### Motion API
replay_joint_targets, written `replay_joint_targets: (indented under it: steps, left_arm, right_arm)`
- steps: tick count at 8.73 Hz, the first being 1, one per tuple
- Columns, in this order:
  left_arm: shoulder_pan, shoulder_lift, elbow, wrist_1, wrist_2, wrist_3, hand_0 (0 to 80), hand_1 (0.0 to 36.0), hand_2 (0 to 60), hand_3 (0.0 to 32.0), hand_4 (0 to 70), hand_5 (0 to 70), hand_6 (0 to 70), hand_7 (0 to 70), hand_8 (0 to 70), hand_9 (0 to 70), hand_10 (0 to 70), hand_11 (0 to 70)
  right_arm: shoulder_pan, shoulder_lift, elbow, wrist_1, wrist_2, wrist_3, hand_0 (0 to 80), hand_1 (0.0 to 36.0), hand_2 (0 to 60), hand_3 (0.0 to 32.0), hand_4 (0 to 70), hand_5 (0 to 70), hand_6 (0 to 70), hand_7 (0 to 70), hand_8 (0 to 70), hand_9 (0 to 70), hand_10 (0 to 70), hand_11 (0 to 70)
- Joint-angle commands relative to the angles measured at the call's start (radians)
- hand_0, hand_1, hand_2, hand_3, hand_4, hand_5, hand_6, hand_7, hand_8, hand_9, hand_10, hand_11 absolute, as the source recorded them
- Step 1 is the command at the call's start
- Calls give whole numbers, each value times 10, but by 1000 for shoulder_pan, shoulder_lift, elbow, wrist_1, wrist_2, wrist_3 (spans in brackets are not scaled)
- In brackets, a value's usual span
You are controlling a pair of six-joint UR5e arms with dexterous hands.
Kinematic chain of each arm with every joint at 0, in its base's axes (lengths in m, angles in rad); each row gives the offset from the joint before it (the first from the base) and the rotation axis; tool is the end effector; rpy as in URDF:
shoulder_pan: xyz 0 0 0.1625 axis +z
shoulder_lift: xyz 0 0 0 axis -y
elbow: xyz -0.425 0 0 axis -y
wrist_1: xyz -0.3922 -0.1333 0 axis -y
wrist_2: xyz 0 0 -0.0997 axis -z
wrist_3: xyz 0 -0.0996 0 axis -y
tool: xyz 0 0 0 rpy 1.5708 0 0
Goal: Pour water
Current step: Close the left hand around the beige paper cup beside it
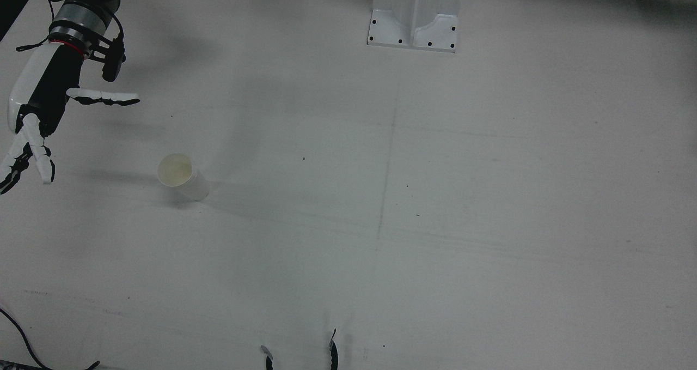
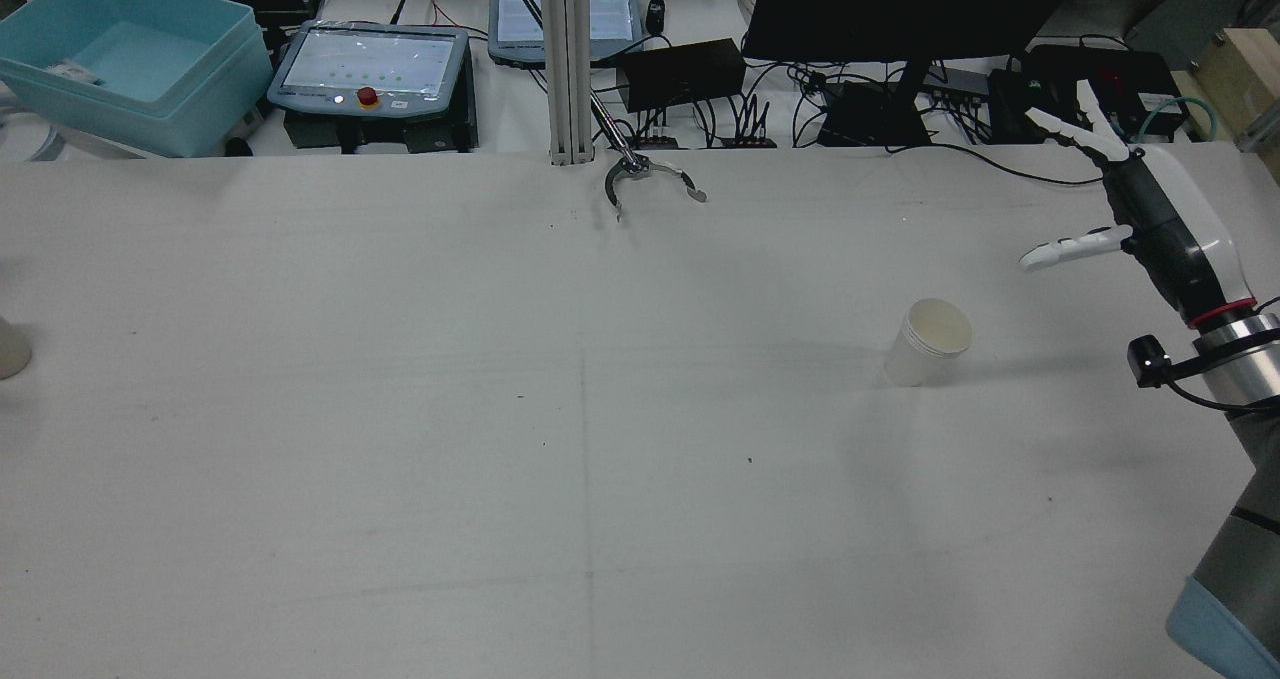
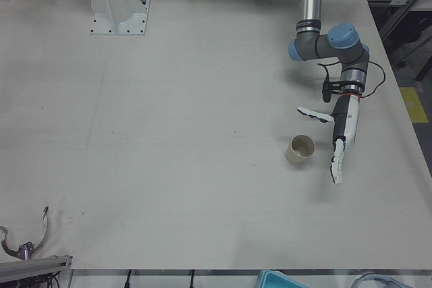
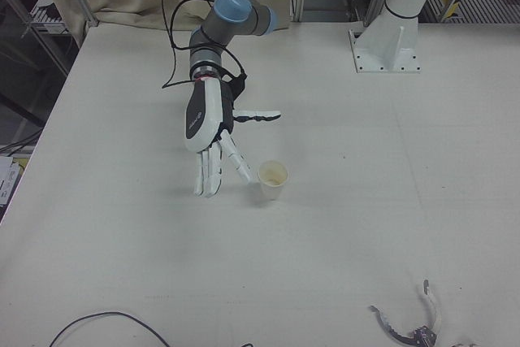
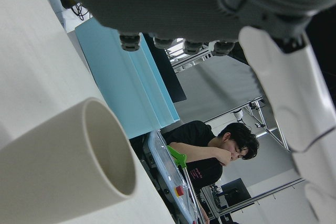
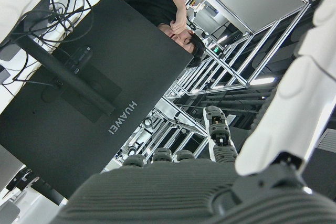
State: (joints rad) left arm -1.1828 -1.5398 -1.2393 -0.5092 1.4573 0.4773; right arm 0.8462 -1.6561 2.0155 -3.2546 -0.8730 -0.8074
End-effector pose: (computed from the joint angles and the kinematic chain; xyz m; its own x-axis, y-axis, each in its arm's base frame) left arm 0.0425 -0.4861 0.8105 -0.8800 -0.1796 -0.4397 0.3928 0.2452 -0.8863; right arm -0.1368 -0.4522 0.5261 -0.7990 -0.1034 0.5923 -0.6012 0.1561 -0.7837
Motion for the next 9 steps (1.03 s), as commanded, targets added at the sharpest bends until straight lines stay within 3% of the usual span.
replay_joint_targets:
  steps: [1,3,6,7,9]
  left_arm:
    - [14,-17,112,-106,-2,65,472,74,0,86,50,0,0,39,0,0,31,62]
    - [25,-17,144,-142,0,130,467,64,0,84,48,0,0,38,0,0,36,68]
    - [103,-52,199,-149,-9,133,463,46,0,78,59,0,0,53,0,0,42,75]
    - [103,-86,242,-152,-11,132,461,40,0,78,60,0,0,57,0,0,42,74]
    - [104,-98,247,-152,-11,133,470,47,0,74,65,0,0,63,0,0,43,77]
  right_arm:
    - [-18,1,19,-4,3,-3,500,74,0,22,96,34,0,0,14,20,0,0]
    - [-21,1,19,-5,3,-4,499,74,0,18,101,36,0,0,14,21,0,0]
    - [-27,9,34,-7,9,-7,500,76,0,24,105,40,0,0,13,19,0,0]
    - [-26,9,51,-16,9,-9,502,77,0,22,106,40,0,0,12,18,0,0]
    - [-30,9,71,-51,9,-4,498,73,0,18,105,40,0,0,15,23,0,0]
